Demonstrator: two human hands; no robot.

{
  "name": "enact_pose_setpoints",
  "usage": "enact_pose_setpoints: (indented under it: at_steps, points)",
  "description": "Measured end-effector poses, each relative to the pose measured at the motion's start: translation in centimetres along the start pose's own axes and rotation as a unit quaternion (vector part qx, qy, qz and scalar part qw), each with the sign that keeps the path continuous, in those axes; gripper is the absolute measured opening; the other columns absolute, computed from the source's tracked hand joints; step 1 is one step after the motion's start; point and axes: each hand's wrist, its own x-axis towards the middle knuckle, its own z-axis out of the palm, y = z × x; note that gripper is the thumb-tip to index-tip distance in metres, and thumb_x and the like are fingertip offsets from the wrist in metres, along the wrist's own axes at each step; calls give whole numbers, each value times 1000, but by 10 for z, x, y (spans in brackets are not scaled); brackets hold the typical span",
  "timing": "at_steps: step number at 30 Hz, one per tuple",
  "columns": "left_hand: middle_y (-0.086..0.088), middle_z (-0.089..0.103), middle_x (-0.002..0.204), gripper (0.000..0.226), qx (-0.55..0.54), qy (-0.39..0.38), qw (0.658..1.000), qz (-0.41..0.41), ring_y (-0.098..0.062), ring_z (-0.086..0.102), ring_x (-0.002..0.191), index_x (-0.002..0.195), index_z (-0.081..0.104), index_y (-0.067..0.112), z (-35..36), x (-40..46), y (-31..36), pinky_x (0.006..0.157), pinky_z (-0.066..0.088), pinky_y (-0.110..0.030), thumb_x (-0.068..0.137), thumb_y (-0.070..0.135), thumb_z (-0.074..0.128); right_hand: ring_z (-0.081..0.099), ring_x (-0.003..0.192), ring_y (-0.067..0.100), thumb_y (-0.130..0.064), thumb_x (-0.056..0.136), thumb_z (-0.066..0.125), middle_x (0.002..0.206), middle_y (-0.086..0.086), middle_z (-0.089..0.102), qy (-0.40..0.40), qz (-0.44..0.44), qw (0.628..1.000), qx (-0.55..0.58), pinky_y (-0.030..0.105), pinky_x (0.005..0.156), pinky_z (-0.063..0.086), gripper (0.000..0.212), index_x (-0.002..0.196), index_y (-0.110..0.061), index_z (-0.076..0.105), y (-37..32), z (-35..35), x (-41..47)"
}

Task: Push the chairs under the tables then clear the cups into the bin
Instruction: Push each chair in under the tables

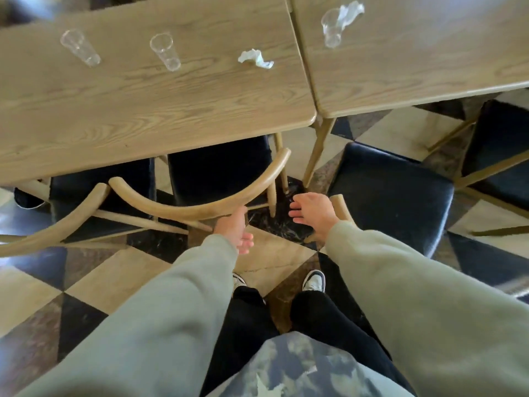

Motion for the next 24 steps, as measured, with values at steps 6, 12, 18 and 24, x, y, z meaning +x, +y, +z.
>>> enact_pose_setpoints:
  at_steps: [6,12,18,24]
  points:
    - [-15,73,103,50,68,-62,992,84,-29,72,91,124,61,5,94,-35,40,73,59,-42,101,49,57,72,76,19,-12,103,57,88,5,73,109,-29,989,91,30,66,60,16,108,-3,69,25,-118,-22]
    - [-12,73,109,42,172,-119,970,126,-27,72,97,130,62,9,167,-40,53,76,61,-41,101,40,62,67,65,15,-10,100,60,78,4,69,236,-19,959,156,30,62,57,11,90,-13,65,58,-201,-52]
    - [-16,65,125,48,209,-146,962,93,-33,67,104,135,53,15,210,-36,53,74,58,-45,94,38,65,69,80,22,-26,97,61,88,5,72,389,68,914,93,39,75,58,20,87,-13,73,118,-264,-80]
    - [-14,65,119,49,212,-118,967,81,-30,68,100,133,53,16,222,-31,46,71,60,-42,92,35,72,68,95,24,-31,100,66,106,8,71,470,141,869,62,39,84,55,14,99,-18,69,162,-313,-96]
